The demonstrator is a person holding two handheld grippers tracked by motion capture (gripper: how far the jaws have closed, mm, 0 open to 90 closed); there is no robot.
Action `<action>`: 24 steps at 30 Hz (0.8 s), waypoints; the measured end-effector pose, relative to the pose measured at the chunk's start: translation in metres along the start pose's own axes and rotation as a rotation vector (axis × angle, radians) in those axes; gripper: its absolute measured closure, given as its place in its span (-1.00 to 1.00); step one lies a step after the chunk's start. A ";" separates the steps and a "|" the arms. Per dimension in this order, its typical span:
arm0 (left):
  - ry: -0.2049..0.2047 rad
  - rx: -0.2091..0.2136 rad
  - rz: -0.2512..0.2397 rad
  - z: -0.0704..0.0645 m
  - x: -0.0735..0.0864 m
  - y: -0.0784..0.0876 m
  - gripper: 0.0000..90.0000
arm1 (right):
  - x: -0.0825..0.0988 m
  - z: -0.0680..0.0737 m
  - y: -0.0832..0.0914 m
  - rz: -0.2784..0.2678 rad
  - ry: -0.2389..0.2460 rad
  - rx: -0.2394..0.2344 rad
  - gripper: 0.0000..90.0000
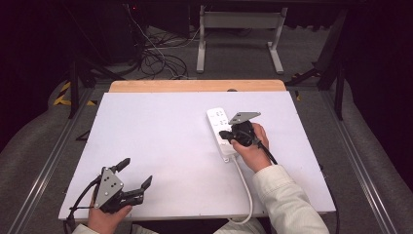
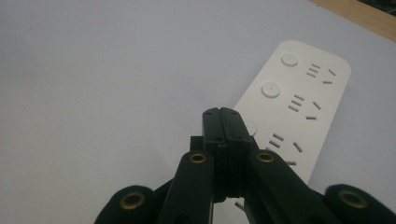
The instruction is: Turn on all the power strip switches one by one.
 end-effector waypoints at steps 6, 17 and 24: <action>0.004 0.002 0.003 0.000 0.000 0.000 -0.66 | -0.007 -0.002 0.001 -0.002 0.003 0.005 1.00; 0.010 0.003 0.007 0.000 0.001 -0.001 -0.66 | -0.012 -0.013 -0.012 0.023 -0.014 0.011 1.00; 0.004 -0.001 0.010 0.001 0.002 -0.001 -0.66 | -0.006 -0.021 -0.024 0.045 -0.041 0.017 1.00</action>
Point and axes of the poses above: each handheld gripper's, and its own axes: y roughly backward along the jaws, x roughly out of its underside, z roughly to its left, the point moved 8 cm from there along -y, roughly forward along the jaws, and after that the axes turned 8 degrees about y, right-handed, at the moved point
